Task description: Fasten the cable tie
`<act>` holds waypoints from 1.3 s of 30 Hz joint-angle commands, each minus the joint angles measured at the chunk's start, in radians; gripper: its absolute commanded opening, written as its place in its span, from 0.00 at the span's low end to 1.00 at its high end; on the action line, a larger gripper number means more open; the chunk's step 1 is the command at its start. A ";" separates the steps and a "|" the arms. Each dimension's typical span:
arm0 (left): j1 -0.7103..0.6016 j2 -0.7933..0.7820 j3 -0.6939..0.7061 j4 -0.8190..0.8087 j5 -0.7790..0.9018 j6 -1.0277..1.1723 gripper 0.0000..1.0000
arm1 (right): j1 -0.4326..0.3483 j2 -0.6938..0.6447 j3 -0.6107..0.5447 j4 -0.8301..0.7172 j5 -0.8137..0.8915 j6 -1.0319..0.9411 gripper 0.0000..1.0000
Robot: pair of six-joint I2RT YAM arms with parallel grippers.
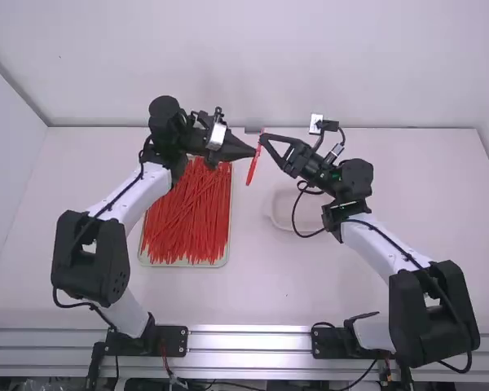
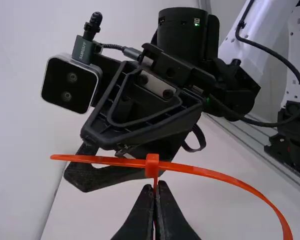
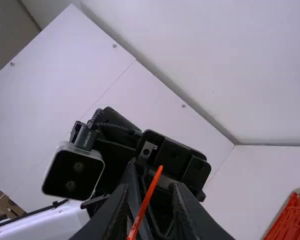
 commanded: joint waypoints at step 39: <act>-0.030 0.005 -0.005 -0.189 0.021 0.057 0.02 | 0.005 0.002 0.029 0.066 -0.056 0.005 0.00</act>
